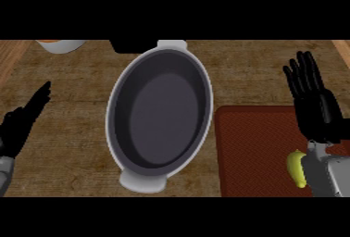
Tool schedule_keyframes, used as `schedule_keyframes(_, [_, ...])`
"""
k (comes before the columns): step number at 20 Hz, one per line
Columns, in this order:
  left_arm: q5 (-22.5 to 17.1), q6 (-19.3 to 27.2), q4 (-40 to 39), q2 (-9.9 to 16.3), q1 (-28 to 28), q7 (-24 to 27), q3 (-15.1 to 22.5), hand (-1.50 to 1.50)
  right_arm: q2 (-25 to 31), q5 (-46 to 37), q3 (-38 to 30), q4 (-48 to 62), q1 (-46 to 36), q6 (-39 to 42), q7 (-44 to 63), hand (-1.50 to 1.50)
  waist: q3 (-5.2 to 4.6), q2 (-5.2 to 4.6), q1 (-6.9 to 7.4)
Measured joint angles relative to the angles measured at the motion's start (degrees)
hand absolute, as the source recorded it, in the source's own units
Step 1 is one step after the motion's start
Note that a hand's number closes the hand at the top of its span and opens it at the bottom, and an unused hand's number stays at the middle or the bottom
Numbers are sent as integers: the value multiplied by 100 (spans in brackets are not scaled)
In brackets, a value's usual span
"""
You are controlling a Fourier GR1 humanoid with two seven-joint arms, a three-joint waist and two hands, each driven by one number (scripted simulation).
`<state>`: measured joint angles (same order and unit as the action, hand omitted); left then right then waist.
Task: Pick the lemon from the tray and place it in the pot
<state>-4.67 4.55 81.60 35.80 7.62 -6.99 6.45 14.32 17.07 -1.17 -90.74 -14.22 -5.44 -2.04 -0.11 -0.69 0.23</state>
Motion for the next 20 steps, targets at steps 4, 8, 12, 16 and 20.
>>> schedule_keyframes(4, [73, 281, -44, -82, -150, -127, -171, 0, -268, -265, -303, -353, 559, -566, -691, 150, 10, 67, -89])
schedule_keyframes(8, [29, 627, -245, -190, -402, -311, -406, 0, -384, -717, -1129, -513, 1207, -1644, -1338, -150, -11, 80, -407])
schedule_keyframes(12, [-113, 763, -353, -326, -531, -585, -517, 0, -977, -839, -1871, -703, 1576, -3130, -2123, -150, 20, 117, -502])
schedule_keyframes(16, [-85, 909, -312, -503, -538, -829, -439, 0, -1257, -653, -1532, -1049, 2229, -4235, -3095, -150, 32, 126, -380])
schedule_keyframes(20, [-41, 963, -250, -568, -490, -1003, -405, 0, -1362, -529, -637, -1632, 3395, -4870, -3539, -150, 22, 121, -299])
